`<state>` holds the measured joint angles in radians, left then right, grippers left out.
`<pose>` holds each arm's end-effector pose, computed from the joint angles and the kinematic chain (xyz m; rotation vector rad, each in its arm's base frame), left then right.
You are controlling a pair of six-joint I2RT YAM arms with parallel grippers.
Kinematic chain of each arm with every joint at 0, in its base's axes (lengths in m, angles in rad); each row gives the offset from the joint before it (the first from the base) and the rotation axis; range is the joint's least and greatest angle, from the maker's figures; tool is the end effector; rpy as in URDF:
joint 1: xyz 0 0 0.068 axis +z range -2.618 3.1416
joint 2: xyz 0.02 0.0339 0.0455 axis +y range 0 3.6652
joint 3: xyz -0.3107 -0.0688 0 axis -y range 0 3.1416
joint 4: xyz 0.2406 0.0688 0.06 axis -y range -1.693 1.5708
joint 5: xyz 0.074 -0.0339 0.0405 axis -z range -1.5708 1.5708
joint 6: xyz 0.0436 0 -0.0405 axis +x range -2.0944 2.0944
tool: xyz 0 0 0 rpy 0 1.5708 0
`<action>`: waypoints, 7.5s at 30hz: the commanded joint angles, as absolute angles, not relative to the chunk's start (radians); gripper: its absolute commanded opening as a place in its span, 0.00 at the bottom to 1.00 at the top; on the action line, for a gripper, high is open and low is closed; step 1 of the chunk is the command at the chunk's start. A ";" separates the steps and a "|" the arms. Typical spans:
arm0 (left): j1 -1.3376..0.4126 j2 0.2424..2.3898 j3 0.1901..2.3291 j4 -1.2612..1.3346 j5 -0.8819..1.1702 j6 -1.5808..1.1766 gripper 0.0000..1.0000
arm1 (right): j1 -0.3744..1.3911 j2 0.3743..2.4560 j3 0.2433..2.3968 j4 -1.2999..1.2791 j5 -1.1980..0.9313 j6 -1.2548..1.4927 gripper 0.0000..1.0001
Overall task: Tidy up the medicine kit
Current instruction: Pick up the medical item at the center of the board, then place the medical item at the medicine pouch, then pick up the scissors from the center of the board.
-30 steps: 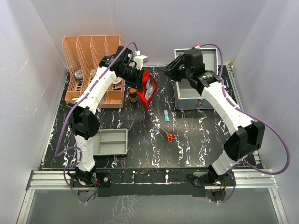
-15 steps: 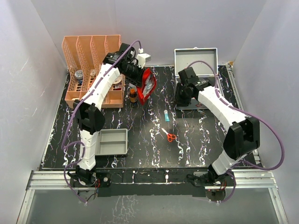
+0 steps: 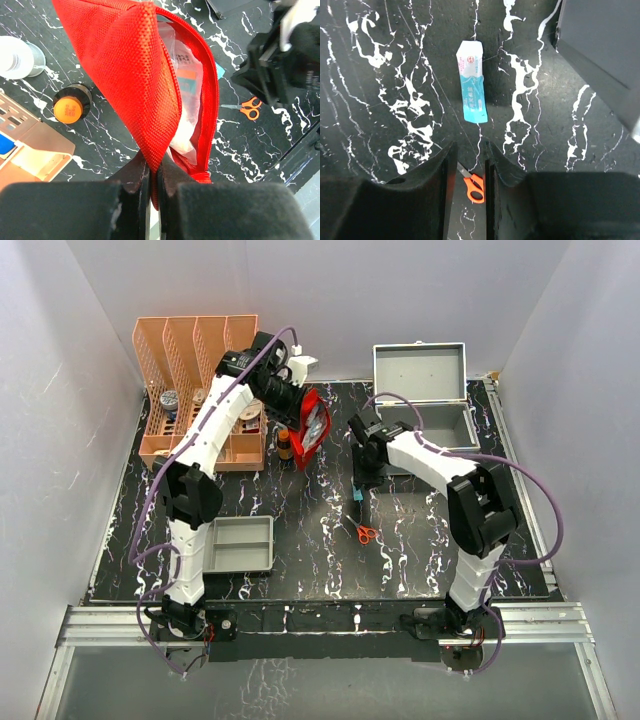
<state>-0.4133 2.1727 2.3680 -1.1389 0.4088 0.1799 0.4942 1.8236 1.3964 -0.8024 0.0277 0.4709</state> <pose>0.4392 -0.2116 0.3828 0.8916 2.3422 -0.6092 0.3359 0.1796 0.2584 -0.0261 2.8203 0.1909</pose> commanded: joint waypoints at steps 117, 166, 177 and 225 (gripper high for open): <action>-0.411 2.037 2.291 -1.143 0.520 0.132 0.00 | 0.638 1.942 2.067 -0.772 0.091 0.621 0.21; -0.416 2.051 2.295 -1.158 0.509 0.130 0.00 | 0.618 1.573 1.170 -0.840 -0.080 0.065 0.34; -0.416 2.049 2.296 -1.160 0.508 0.131 0.00 | 0.744 1.654 1.128 -0.777 -0.038 0.074 0.34; -0.416 2.049 2.301 -1.173 0.500 0.140 0.00 | 0.710 1.724 1.100 -0.717 0.049 -0.003 0.25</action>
<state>-0.4129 2.0983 2.2776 -1.1534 0.4828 0.1345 0.7174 1.7092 1.0588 -0.7547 0.0380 0.0219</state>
